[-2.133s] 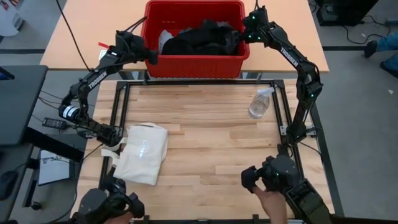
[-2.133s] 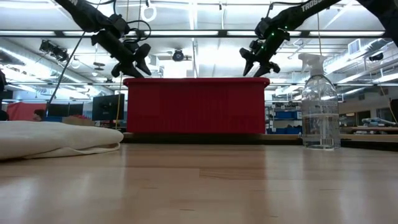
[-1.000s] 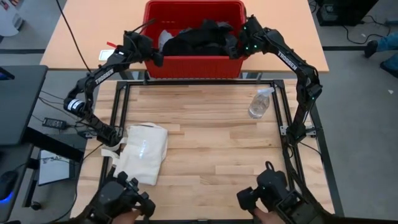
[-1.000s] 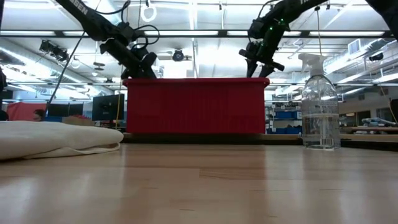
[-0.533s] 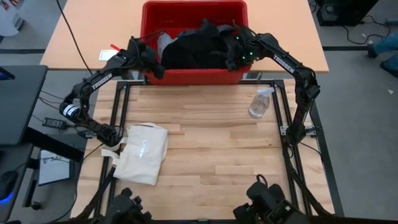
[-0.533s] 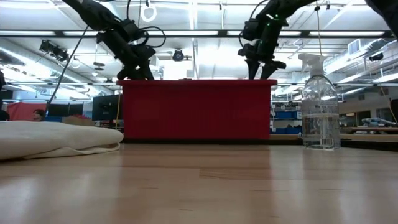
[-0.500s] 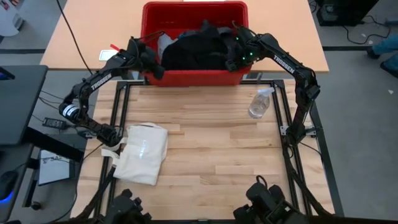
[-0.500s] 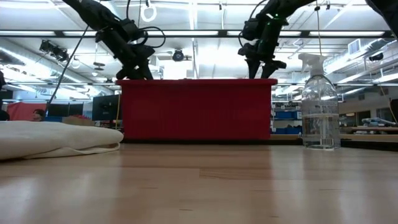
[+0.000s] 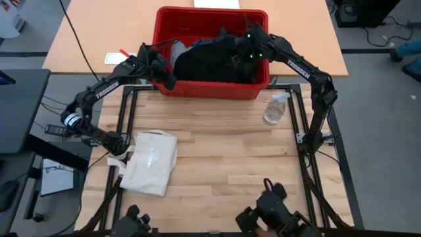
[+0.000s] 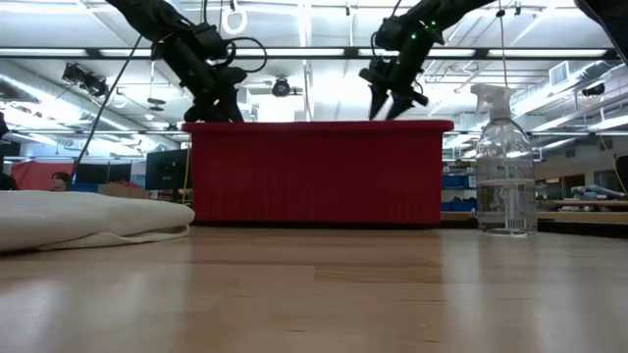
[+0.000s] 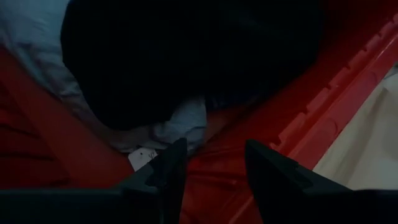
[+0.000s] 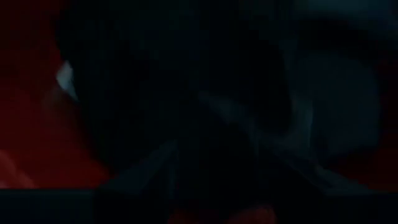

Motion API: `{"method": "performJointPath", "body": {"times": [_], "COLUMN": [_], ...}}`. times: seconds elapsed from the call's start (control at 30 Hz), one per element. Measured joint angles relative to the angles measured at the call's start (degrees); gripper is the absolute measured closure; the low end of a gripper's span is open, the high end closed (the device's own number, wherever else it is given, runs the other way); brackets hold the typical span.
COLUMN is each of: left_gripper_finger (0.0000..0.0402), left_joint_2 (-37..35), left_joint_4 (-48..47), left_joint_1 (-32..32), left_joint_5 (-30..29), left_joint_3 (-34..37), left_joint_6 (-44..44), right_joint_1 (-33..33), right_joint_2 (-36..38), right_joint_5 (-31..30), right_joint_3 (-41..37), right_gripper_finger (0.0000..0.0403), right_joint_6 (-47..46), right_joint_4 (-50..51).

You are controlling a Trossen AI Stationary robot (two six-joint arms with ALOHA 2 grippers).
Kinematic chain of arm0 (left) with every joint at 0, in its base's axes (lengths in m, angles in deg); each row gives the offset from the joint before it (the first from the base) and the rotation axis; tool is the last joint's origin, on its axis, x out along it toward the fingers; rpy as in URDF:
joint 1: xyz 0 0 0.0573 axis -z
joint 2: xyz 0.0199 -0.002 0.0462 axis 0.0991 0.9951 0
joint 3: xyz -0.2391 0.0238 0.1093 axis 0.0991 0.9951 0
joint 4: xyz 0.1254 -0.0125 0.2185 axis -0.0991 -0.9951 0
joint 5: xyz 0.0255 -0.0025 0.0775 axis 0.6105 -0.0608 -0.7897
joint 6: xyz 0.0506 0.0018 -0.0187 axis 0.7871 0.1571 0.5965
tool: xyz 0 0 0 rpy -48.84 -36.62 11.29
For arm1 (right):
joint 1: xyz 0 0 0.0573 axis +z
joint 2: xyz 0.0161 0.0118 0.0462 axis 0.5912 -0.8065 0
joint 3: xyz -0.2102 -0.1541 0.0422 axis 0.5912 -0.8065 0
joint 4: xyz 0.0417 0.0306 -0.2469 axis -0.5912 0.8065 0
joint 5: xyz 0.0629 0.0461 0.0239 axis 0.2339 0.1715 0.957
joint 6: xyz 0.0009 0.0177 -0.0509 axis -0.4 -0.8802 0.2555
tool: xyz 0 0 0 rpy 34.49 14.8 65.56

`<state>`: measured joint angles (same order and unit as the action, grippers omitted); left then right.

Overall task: Fold Laundry from Bin
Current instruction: Remove the black shirt from the red laundry bin

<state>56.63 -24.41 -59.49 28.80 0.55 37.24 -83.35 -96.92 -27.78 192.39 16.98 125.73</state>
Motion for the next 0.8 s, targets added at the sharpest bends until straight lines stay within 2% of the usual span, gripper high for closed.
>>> {"method": "performJointPath", "body": {"times": [0.2,0.3,0.63,0.8], "left_gripper_finger": [0.0235,0.0235,0.0235,0.0235], "left_joint_2": [-2.4,-3.5,-5.0,-5.0], "left_joint_4": [5.2,6.2,6.1,5.3], "left_joint_1": [0.0,0.1,0.4,0.4], "left_joint_5": [-0.6,-0.6,-0.8,-0.9], "left_joint_3": [-0.1,-0.1,-0.2,-0.2], "left_joint_6": [0.2,0.6,0.7,2.4], "right_joint_1": [1.1,2.1,2.7,2.3], "right_joint_2": [-1.9,-4.4,-12.9,-15.8], "right_joint_5": [8.6,10.2,-1.0,-4.3], "right_joint_3": [-1.1,-1.6,-1.6,-0.6], "right_gripper_finger": [0.0176,0.0176,0.0176,0.0176], "right_joint_6": [18.3,24.0,34.2,37.3], "right_joint_4": [-21.7,-25.3,-26.6,-28.4]}}
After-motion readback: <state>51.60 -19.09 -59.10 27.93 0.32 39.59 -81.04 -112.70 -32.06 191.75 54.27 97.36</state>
